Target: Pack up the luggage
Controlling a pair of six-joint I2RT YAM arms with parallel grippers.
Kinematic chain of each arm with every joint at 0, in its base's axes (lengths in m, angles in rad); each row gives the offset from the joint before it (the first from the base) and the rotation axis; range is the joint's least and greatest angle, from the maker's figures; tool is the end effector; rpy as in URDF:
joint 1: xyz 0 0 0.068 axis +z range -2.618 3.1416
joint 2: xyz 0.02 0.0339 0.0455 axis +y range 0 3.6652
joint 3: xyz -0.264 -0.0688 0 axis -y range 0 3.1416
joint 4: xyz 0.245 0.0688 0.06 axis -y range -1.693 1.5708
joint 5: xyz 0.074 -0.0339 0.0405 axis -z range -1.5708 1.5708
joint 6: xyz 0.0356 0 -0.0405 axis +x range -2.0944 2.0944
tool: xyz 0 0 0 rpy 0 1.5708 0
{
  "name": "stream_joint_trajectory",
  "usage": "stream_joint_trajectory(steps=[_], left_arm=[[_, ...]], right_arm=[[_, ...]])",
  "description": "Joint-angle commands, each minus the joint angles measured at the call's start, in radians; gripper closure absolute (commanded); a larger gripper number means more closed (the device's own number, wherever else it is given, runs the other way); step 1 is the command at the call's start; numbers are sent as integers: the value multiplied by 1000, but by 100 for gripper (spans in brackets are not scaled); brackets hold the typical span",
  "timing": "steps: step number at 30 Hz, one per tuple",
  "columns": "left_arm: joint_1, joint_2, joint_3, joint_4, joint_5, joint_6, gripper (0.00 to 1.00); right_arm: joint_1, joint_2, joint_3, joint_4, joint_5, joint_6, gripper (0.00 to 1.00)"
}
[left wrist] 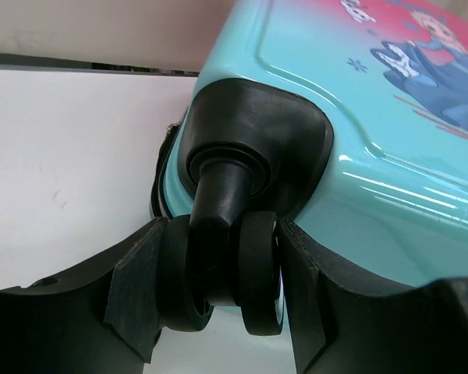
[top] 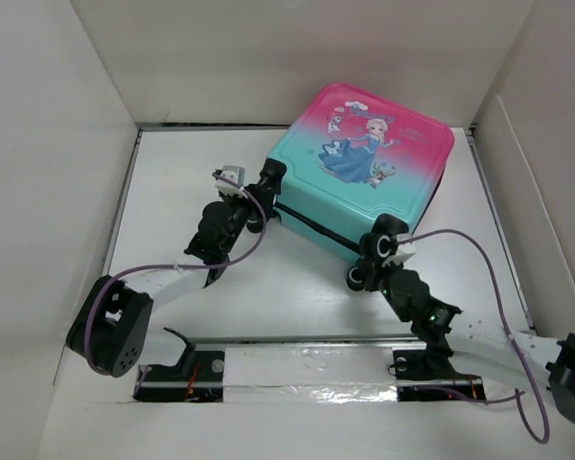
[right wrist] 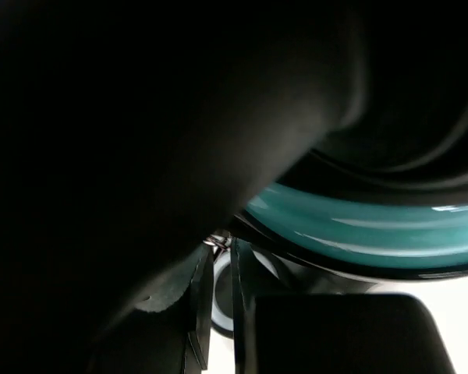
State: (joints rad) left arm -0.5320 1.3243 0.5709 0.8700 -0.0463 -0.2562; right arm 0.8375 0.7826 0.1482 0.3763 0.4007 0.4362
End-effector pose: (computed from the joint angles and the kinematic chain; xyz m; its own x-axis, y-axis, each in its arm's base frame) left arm 0.2457 -0.1427 0.2584 -0.0214 -0.2811 -0.9594 0.4773 0.8404 -0.2569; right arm 0.1234 0.1162 0.1755 -0.3372 0.2069 -0.9184 -0.3191 0.8927 0.3183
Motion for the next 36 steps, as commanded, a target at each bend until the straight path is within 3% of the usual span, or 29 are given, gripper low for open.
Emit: stream_joint_trajectory(steps=[1, 4, 8, 11, 13, 15, 16, 21, 23, 24, 27, 32, 33, 36], left_arm=[[-151, -10, -31, 3, 492, -224, 100], [-216, -19, -14, 75, 543, -304, 100], [-305, -36, 12, 135, 552, -366, 100], [-358, -37, 17, 153, 527, -387, 100], [-368, -42, -26, 216, 517, -414, 100], [-350, -56, -54, 210, 505, -419, 100], [-339, -80, -81, 213, 499, -417, 100], [-350, -180, -86, 46, 401, -345, 100], [-359, -241, -91, 0, 375, -327, 99], [-359, -253, -89, -20, 375, -318, 88], [-370, -260, -66, -60, 422, -314, 70], [-370, -140, 66, -224, 412, -279, 56], [-370, -136, 70, -236, 383, -279, 43], [-370, -140, 43, -197, 343, -288, 18]], right_arm=[[213, 134, 189, 168, 123, -53, 100], [210, 255, 275, 271, 223, -132, 100], [155, 455, 437, 272, 126, -183, 100], [169, 526, 523, 265, 106, -198, 100], [190, 521, 489, 321, 122, -200, 100], [181, 468, 354, 349, 197, -188, 100], [148, 360, 311, 290, 191, -165, 100], [-88, -98, 127, 21, -23, -77, 100], [-115, -266, 71, -69, -100, -44, 100], [-115, -307, 48, -80, -140, -24, 100], [-129, -393, -8, -119, -184, 24, 100], [-95, -294, 3, -51, -197, 20, 100], [-78, -245, 17, -48, -204, 9, 100], [-38, -181, 53, -27, -207, -20, 100]])
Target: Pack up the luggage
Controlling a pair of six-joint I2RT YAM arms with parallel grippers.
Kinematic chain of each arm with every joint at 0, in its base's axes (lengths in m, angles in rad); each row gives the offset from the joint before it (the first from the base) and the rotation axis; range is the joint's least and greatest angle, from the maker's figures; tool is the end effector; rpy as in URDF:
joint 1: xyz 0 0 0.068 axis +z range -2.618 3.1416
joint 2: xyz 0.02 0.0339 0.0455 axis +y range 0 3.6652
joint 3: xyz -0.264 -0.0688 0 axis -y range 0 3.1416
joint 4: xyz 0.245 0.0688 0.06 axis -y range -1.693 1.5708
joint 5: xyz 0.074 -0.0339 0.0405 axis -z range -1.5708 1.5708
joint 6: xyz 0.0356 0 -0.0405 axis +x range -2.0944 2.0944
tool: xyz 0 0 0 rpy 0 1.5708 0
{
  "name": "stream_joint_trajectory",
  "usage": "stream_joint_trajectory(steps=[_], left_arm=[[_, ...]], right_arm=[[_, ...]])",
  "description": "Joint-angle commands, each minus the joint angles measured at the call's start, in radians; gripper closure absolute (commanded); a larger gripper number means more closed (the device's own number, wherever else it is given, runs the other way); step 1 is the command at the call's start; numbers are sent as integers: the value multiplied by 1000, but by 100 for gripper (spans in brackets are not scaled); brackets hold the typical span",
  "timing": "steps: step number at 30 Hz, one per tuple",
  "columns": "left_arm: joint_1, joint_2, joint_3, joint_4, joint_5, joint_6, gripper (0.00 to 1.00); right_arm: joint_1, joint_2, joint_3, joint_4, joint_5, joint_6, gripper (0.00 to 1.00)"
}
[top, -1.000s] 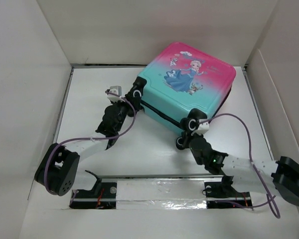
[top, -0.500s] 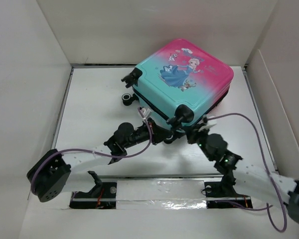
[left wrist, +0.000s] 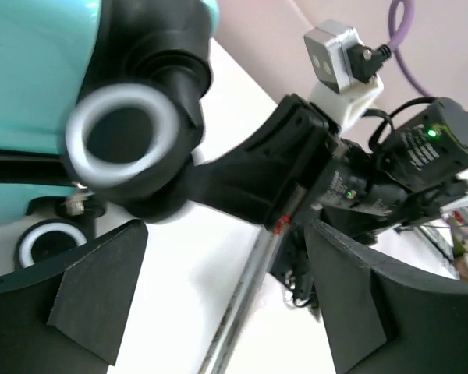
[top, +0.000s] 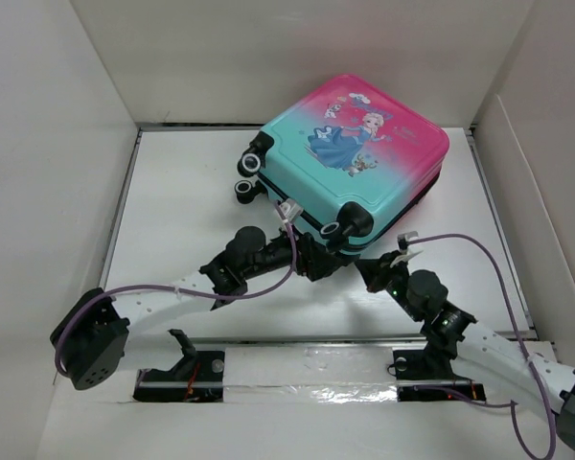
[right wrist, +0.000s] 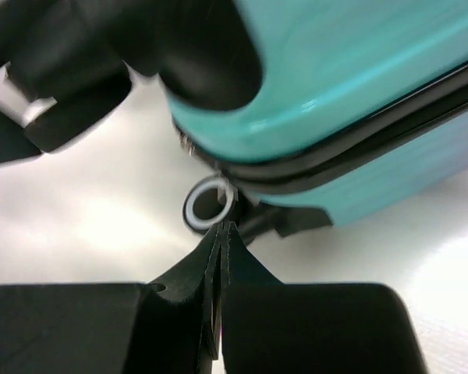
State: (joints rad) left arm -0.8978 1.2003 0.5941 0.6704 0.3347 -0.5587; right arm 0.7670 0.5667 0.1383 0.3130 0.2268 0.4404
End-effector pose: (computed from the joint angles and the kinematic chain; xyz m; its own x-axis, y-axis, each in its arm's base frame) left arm 0.1575 -0.2163 0.2762 -0.4659 -0.2187 -0.8574 0.8207 0.2553 -0.5111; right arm 0.1157 0.1004 0.1955 -0.2947 0.2929 -0.9096 -0.4309 0.8089 0.4000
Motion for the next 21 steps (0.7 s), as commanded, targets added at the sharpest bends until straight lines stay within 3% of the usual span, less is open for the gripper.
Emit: stream_joint_trajectory(steps=[1, 5, 11, 14, 15, 17, 21], left_arm=[[-4, 1, 32, -2, -36, 19, 18], [-4, 60, 64, 23, -28, 29, 20], [-4, 206, 183, 86, 26, 25, 26], [-35, 292, 263, 136, 64, 3, 35], [-45, 314, 292, 143, 67, 0, 46], [-70, 390, 391, 146, 76, -3, 54], [-145, 530, 603, 115, 99, -16, 64]], right_arm=[[41, 63, 64, 56, -24, -23, 100], [51, 76, 55, 57, -3, -17, 80], [41, -17, 64, -101, 131, 7, 62], [15, -57, 79, -185, 151, 6, 61], [6, -83, 84, -208, 160, 6, 61], [6, -108, 86, -268, 166, 14, 60], [6, -148, 6, -195, 125, 29, 67]])
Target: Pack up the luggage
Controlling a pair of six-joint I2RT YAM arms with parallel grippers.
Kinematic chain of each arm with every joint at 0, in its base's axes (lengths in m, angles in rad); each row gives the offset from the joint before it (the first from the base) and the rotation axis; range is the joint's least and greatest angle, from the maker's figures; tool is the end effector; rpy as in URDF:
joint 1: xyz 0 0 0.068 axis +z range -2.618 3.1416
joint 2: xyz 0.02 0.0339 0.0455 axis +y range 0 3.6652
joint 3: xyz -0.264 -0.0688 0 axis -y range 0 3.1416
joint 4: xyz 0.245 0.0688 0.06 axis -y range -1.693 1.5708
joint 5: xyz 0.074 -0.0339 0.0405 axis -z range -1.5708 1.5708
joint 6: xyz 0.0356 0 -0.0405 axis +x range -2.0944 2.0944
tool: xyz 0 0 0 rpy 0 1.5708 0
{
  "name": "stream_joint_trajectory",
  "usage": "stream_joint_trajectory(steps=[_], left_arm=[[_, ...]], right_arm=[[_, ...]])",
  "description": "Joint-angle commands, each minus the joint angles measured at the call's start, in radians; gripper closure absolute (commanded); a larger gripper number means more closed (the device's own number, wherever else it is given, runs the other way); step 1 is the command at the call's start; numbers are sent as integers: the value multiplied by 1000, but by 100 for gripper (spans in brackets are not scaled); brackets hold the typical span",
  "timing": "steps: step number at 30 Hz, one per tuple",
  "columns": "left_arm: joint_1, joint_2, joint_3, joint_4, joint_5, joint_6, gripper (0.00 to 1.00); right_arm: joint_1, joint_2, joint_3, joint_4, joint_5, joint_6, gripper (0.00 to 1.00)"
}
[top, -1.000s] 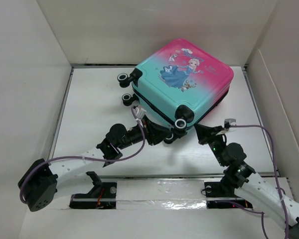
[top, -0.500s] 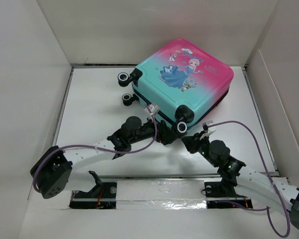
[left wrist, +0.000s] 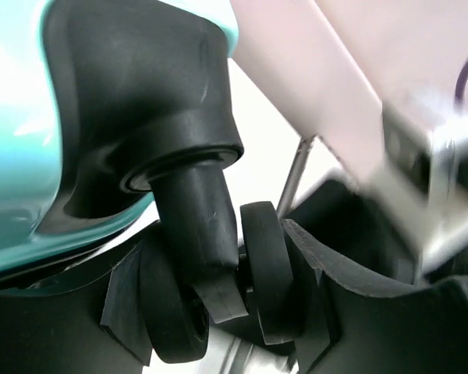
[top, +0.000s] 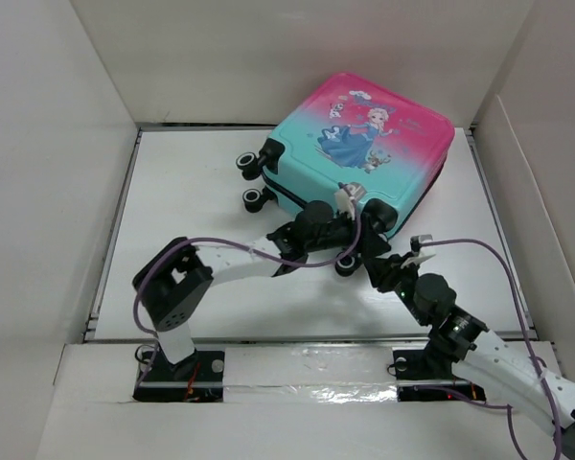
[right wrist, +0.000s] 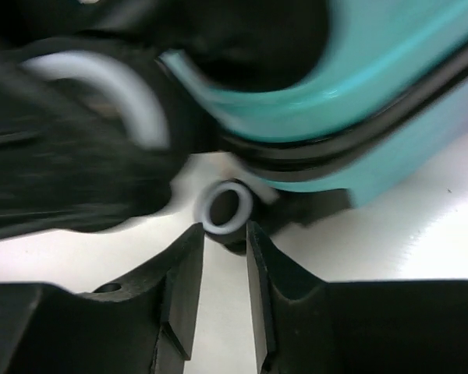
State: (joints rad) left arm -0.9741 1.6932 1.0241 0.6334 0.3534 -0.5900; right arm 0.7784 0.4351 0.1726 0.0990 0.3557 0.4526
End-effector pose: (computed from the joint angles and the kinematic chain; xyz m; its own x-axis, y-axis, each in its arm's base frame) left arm 0.2084 -0.3287 0.2668 -0.5566 -0.1096 -0.8235 0.7952 0.2168 -0.5663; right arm 0.1075 0.0886 0.2017 -0.2851 0.2946 -0.9121 -0.3212 0.8672 0.3805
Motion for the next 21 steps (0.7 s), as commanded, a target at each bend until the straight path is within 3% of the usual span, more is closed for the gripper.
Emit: stream_joint_trajectory(steps=[1, 3, 4, 6, 7, 11, 16, 19, 20, 21], left_arm=[[-80, 92, 212, 150, 85, 1, 65], [-89, 140, 321, 150, 79, -54, 62], [-101, 189, 355, 156, 81, -73, 48], [-110, 226, 442, 149, 110, -93, 29], [-110, 239, 464, 109, 119, -79, 2], [-65, 151, 414, -24, 52, 24, 1], [37, -170, 147, -86, -151, 104, 1], [89, -336, 24, -212, -376, 151, 1], [104, -374, -28, -242, -431, 147, 1], [126, -403, -51, -270, -494, 133, 1]], right_arm=[[-5, -21, -45, 46, -4, 26, 68], [-5, -18, -80, 128, 9, 40, 73], [-5, -15, -106, 155, 18, 43, 74], [-5, -13, -107, 163, 31, 47, 74], [-5, -18, -111, 172, 32, 40, 72], [-5, -47, -123, 185, 42, 28, 48], [-5, -7, -88, 171, 89, -20, 44], [-5, 37, -58, 163, 117, -26, 50], [-5, 51, -59, 209, 117, -19, 65], [4, 68, -53, 225, 109, -17, 72]])
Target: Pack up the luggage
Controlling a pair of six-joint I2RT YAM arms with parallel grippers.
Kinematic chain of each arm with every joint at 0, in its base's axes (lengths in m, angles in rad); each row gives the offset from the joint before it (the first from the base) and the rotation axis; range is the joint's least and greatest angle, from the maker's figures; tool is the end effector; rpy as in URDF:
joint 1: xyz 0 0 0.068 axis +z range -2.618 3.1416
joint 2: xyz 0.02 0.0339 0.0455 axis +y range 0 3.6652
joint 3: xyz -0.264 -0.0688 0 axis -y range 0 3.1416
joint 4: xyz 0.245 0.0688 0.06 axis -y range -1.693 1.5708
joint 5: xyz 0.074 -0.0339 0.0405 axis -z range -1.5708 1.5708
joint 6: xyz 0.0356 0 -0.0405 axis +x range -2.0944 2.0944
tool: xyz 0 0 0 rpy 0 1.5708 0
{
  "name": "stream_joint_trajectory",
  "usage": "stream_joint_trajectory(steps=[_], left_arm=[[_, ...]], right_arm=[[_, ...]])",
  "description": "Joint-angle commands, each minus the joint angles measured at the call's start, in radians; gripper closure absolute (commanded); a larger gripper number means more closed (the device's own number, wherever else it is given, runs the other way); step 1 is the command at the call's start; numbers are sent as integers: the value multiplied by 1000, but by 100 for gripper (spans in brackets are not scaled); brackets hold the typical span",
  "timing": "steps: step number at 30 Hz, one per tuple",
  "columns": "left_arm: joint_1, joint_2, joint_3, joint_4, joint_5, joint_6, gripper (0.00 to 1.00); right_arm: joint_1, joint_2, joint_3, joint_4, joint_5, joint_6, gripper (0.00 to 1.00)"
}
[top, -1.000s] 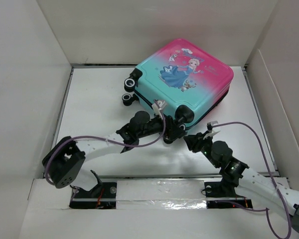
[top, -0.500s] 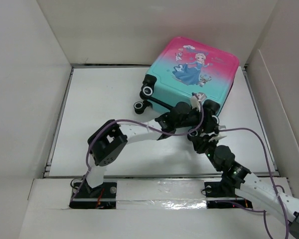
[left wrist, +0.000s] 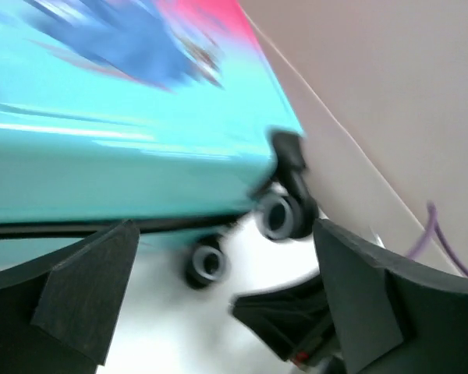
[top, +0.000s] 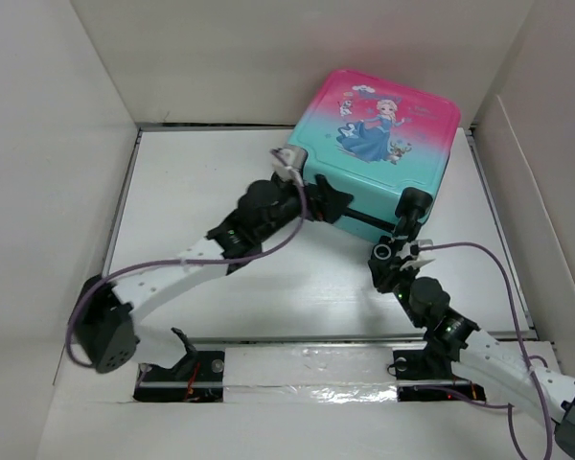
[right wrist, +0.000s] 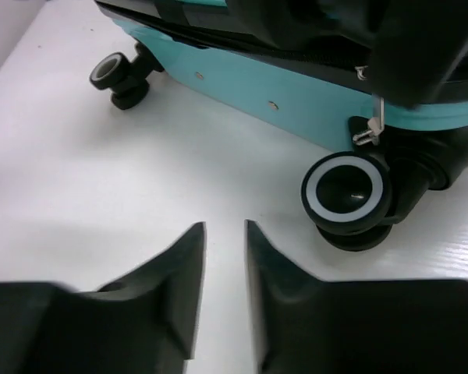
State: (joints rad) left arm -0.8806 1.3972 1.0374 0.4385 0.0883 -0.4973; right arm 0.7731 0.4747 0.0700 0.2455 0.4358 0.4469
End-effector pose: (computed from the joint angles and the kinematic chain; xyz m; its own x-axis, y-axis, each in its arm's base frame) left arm 0.2102 -0.2595 0.3520 -0.3491 -0.3235 -0.8795 0.7482 0.4689 -0.4695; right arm 0.1100 0.0863 0.1760 -0.2470 0.3064 -0.9193 -0.2528 0.8955 0.3664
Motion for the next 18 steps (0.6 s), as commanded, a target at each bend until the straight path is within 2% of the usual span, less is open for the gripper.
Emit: stream_joint_trajectory(steps=[1, 2, 3, 5, 7, 9, 10, 11, 14, 18], left_arm=[[85, -160, -88, -124, -245, 26, 9], [115, -177, -118, -153, -257, 17, 15], [143, -187, -123, -181, -265, 19, 18], [238, -158, -87, -315, -237, 38, 17], [278, -100, -44, -436, -213, 91, 9], [289, -66, 6, -492, -216, 138, 6], [289, -37, 35, -523, -225, 163, 4], [289, -24, 45, -521, -232, 178, 3], [299, 37, 102, -495, -220, 264, 1], [308, 127, 190, -483, -138, 341, 1]], right_arm=[[9, 60, 50, 95, 23, -11, 81], [9, 79, 50, 133, 20, -13, 92], [9, 94, 51, 147, 8, -13, 94], [9, 122, 59, 155, -5, -14, 95], [34, 110, 56, 150, -9, -16, 92], [34, 59, 48, 115, -6, -8, 73], [34, 35, 41, 85, -12, -4, 59], [34, 10, 39, 69, -17, -4, 54], [34, -83, 37, -1, -37, -7, 47], [34, -163, 39, -67, -49, -19, 46]])
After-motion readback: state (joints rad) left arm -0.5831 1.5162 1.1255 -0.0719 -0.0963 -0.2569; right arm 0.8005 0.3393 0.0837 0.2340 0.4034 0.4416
